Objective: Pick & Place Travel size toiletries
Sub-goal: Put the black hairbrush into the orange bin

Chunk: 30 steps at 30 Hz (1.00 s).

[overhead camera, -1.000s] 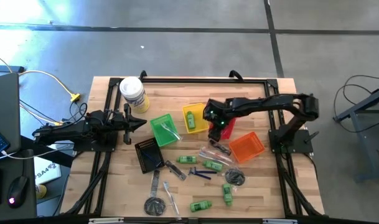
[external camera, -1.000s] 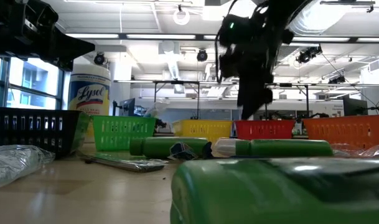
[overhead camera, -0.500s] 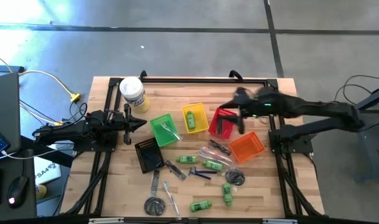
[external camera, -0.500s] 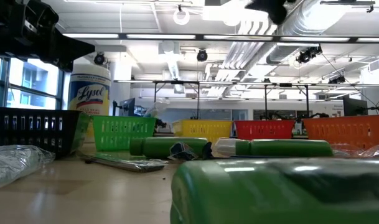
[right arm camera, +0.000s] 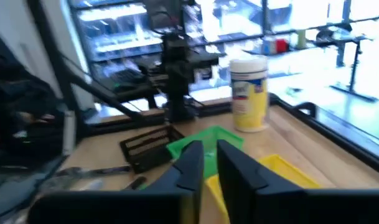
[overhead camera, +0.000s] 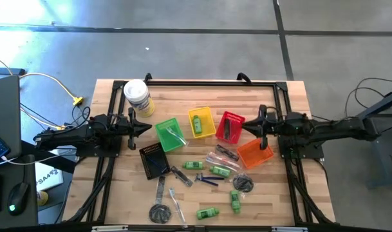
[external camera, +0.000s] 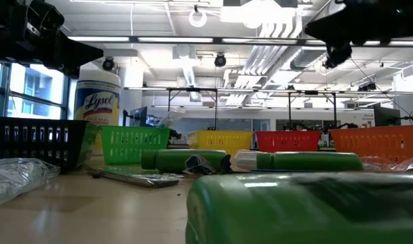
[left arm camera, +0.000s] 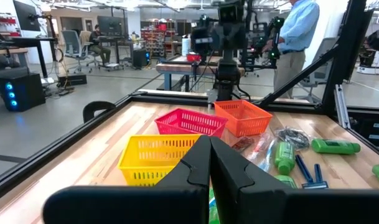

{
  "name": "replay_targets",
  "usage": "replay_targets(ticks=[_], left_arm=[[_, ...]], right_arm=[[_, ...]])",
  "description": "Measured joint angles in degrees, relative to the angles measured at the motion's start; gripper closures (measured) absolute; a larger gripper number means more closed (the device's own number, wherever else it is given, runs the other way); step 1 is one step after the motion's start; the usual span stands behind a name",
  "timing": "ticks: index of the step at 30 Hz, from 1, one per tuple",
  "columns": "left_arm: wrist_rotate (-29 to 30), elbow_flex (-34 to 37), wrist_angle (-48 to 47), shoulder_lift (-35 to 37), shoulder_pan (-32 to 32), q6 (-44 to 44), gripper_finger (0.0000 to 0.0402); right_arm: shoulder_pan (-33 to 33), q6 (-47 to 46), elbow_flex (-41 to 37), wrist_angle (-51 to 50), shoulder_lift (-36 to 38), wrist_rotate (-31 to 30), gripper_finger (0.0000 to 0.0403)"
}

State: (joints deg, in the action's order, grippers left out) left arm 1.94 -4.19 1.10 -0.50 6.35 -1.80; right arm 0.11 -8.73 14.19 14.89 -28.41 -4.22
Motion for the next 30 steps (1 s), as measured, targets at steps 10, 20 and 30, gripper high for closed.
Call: replay_targets(ticks=[10, 20, 30], left_arm=[[0.2, 0.0, 0.0, 0.0, 0.0, 0.0, 0.0402], [0.2, 0.0, 0.0, 0.0, 0.0, 0.0, 0.0402], [0.3, 0.0, -0.1, 0.0, 0.0, 1.4, 0.0402]], right_arm=[[4.4, 1.9, -6.2, 5.6, 3.4, -0.6, 0.0399], [4.9, 3.5, -13.7, 16.1, 4.3, 1.3, 0.0399], [4.1, 5.8, -13.7, 15.3, 9.0, 0.0, 0.0399]])
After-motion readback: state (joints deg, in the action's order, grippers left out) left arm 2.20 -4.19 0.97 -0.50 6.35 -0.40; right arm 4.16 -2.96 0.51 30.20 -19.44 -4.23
